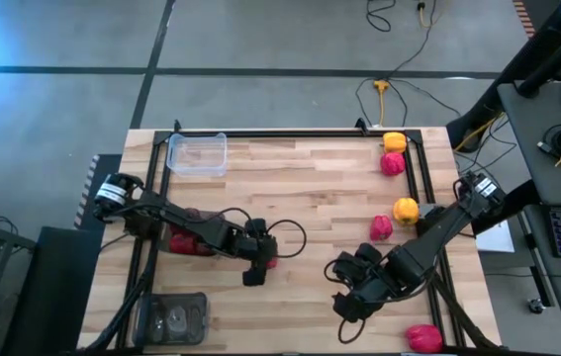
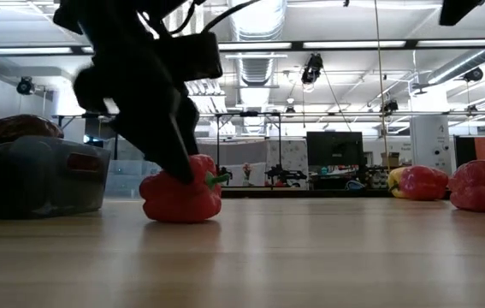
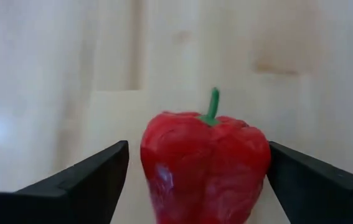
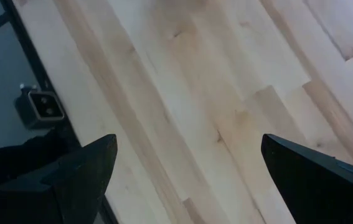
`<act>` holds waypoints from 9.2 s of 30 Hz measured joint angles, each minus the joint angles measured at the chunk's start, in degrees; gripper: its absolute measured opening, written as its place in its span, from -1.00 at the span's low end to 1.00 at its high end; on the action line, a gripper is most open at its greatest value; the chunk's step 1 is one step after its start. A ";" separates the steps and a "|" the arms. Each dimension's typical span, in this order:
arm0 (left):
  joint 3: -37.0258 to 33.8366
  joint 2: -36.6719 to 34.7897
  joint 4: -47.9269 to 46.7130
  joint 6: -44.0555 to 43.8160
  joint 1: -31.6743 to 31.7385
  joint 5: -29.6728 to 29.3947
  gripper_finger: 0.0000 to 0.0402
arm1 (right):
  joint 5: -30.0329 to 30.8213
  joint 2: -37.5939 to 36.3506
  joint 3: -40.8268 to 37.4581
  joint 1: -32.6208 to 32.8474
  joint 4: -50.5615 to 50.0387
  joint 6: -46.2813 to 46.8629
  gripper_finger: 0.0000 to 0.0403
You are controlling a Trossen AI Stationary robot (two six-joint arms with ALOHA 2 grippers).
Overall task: Sort produce into baskets
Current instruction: Put the red bell pepper into the bottom black bin
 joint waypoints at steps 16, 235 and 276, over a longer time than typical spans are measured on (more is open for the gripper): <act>0.13 5.49 -0.23 -27.36 -0.54 -2.46 0.16 | 0.07 -0.15 -0.02 8.44 -2.47 0.18 0.94; 13.58 -5.73 -17.83 -35.50 -31.63 -21.11 0.79 | -1.43 40.37 48.02 -4.56 -17.89 -20.04 0.88; 2.05 9.50 14.39 -39.96 -25.28 -22.63 0.79 | 7.61 38.40 44.17 -2.46 -25.33 -19.68 0.88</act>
